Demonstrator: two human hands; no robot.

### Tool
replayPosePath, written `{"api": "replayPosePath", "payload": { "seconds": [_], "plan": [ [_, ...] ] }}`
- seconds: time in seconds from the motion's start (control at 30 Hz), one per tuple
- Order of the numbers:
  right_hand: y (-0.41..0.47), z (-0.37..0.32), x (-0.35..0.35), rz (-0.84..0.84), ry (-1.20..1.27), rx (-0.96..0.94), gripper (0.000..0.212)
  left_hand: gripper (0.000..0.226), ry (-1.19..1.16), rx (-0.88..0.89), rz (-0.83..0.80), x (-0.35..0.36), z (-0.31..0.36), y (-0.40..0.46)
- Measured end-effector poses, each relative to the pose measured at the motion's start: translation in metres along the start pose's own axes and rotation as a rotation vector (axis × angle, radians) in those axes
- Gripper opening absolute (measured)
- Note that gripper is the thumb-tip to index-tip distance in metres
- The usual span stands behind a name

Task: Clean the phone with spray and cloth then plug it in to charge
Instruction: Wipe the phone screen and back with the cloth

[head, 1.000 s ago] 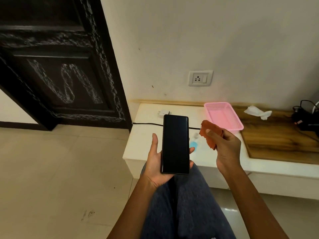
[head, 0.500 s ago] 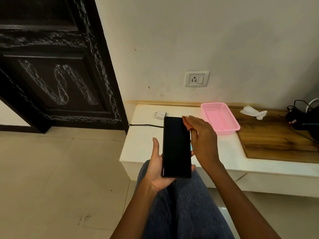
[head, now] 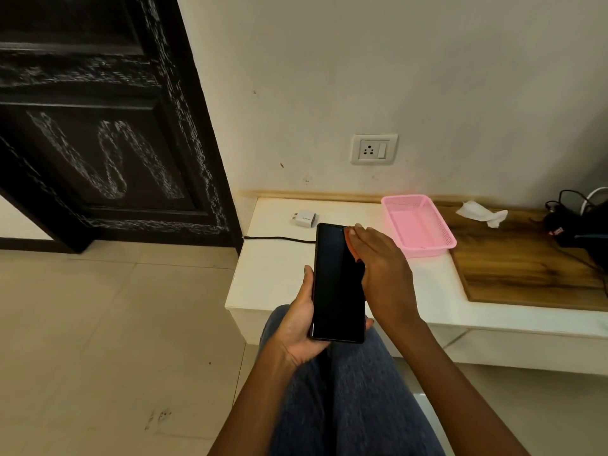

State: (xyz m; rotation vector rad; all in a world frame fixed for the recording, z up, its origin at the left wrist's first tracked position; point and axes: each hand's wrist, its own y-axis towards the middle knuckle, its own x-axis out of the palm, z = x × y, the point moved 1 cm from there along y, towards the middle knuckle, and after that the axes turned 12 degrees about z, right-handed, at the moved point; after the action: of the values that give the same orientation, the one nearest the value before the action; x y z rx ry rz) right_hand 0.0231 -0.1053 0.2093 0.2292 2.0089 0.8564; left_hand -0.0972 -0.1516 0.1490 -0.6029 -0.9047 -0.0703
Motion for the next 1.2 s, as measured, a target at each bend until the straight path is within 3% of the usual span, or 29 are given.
{"api": "replayPosePath", "payload": {
  "seconds": [0.3, 0.47, 0.6, 0.73, 0.97, 1.07, 1.2],
  "plan": [
    [0.005, 0.002, -0.001, -0.032, -0.047, 0.01, 0.049, 0.071, -0.01, 0.001, 0.0, 0.004, 0.001, -0.003],
    [-0.001, -0.002, -0.001, -0.033, -0.009, -0.078, 0.052, 0.072, -0.054, 0.006, 0.023, 0.001, 0.005, -0.002],
    [0.0, 0.003, -0.003, -0.072, -0.003, -0.005, 0.054, 0.073, -0.014, 0.013, 0.033, 0.001, 0.007, -0.002],
    [0.011, -0.004, 0.0, -0.003, -0.047, -0.016, 0.049, 0.072, -0.021, -0.004, 0.047, 0.006, 0.006, -0.002],
    [-0.002, 0.0, -0.003, -0.048, 0.022, -0.077, 0.05, 0.072, -0.037, 0.009, 0.046, 0.0, 0.009, -0.003],
    [0.011, 0.002, -0.003, -0.01, 0.007, -0.028, 0.041, 0.073, -0.026, 0.015, 0.039, 0.006, 0.007, -0.003],
    [0.016, -0.01, 0.001, 0.027, 0.002, -0.107, 0.036, 0.071, -0.048, 0.001, 0.045, 0.008, 0.008, -0.003]
  ]
}}
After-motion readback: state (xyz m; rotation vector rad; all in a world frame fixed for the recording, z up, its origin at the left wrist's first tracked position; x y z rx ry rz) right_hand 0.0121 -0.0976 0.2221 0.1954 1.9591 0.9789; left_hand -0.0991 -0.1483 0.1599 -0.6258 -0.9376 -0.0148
